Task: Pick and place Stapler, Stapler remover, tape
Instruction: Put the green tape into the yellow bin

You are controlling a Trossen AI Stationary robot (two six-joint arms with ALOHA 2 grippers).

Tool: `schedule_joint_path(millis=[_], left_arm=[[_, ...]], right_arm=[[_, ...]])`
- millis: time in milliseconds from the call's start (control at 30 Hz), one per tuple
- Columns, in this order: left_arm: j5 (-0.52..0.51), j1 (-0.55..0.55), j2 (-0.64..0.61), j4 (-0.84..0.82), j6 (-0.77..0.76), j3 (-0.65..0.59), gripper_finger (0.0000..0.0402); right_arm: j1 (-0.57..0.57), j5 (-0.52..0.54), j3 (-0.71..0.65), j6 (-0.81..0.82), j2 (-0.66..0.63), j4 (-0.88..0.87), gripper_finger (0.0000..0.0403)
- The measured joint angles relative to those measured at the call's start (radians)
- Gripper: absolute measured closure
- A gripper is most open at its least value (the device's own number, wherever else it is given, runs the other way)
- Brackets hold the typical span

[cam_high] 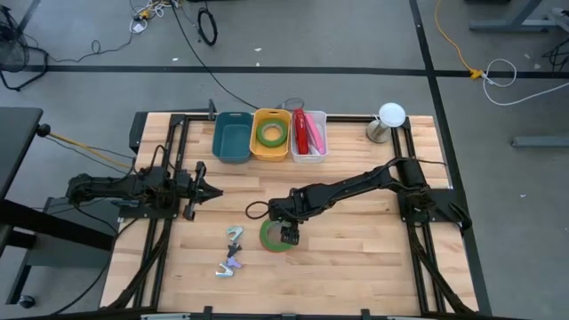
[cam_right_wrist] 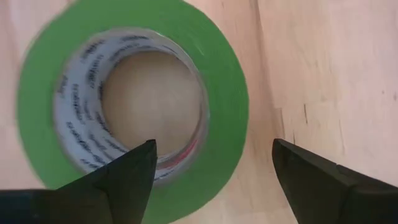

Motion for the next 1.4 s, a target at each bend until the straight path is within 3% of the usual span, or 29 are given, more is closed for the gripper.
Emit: schedule_joint_path(millis=[300, 967, 1400], left_arm=[[0.0, 0.0, 0.0, 0.0, 0.0, 0.0, 0.0376], [0.0, 0.0, 0.0, 0.0, 0.0, 0.0, 0.0376], [0.0, 0.0, 0.0, 0.0, 0.0, 0.0, 0.0376]], right_arm=[[-0.003, 0.0, -0.017, 0.026, 0.0, 0.022, 0.0097], [-0.013, -0.003, -0.017, 0.053, -0.001, 0.027, 0.0247], [-0.017, -0.003, -0.017, 0.052, -0.001, 0.028, 0.0298]])
